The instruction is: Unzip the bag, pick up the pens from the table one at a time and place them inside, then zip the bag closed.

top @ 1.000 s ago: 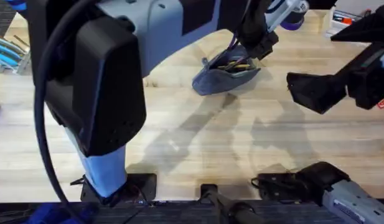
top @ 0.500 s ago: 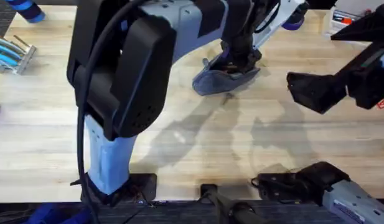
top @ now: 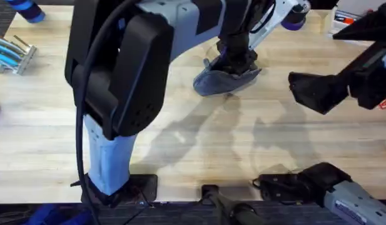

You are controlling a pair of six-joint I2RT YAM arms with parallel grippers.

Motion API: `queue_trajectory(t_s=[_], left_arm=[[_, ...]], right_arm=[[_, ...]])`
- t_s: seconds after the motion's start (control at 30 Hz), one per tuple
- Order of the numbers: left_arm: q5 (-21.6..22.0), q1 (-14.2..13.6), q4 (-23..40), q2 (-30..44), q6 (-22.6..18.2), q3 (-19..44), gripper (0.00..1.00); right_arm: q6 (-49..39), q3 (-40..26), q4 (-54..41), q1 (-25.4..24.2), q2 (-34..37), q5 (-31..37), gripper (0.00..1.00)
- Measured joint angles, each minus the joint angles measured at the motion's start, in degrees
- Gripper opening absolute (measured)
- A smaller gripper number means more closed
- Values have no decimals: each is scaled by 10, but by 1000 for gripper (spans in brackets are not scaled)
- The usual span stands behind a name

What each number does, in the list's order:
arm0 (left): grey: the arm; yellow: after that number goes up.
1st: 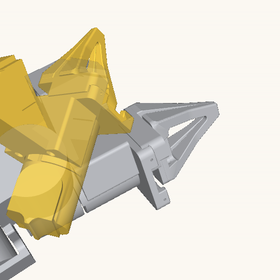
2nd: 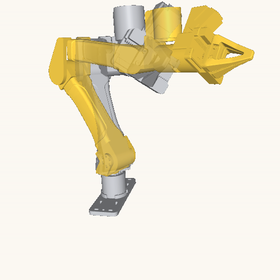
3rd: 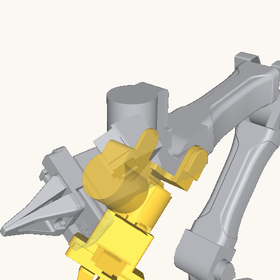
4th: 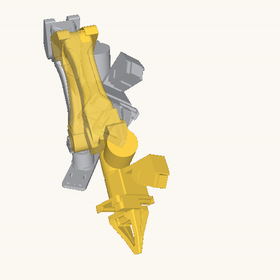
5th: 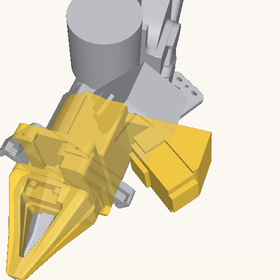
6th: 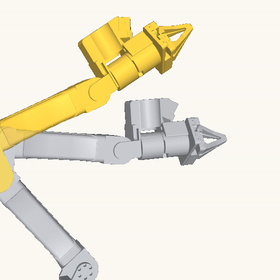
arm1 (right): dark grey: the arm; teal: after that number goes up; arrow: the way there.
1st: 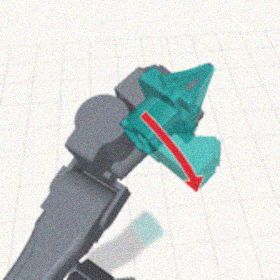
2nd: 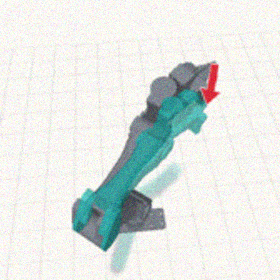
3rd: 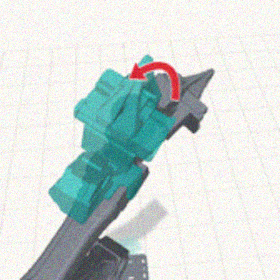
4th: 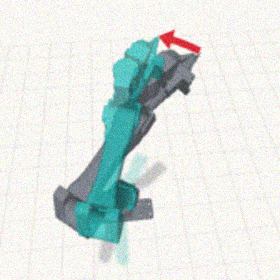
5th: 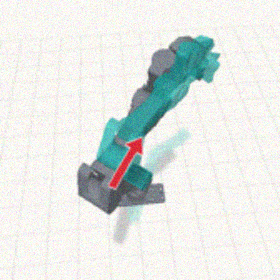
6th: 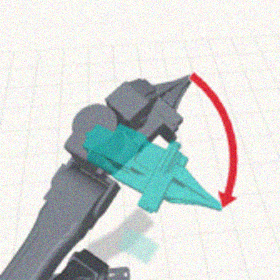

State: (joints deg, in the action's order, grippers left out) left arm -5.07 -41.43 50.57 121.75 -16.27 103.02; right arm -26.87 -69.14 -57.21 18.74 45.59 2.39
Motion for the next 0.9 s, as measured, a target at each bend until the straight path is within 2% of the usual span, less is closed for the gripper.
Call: queue_trajectory(t_s=[0.03,0.07,0.23,0.27,0.47,0.7,0.9], left_arm=[[0,0,0,0,0,0,45],[3,0,0,0,-4,0,144],[3,1,-5,0,-3,0,915],[4,1,-4,0,-3,0,968],[4,1,12,0,-3,5,993],[5,3,117,0,-4,77,993],[5,20,192,-7,-14,123,994]], right_arm=[[0,0,0,0,0,0,997],[0,0,0,0,0,0,997],[0,0,0,0,0,0,997],[0,0,0,0,0,0,997],[0,0,0,0,0,0,997],[0,0,0,0,0,0,997],[0,0,0,0,0,0,997]])
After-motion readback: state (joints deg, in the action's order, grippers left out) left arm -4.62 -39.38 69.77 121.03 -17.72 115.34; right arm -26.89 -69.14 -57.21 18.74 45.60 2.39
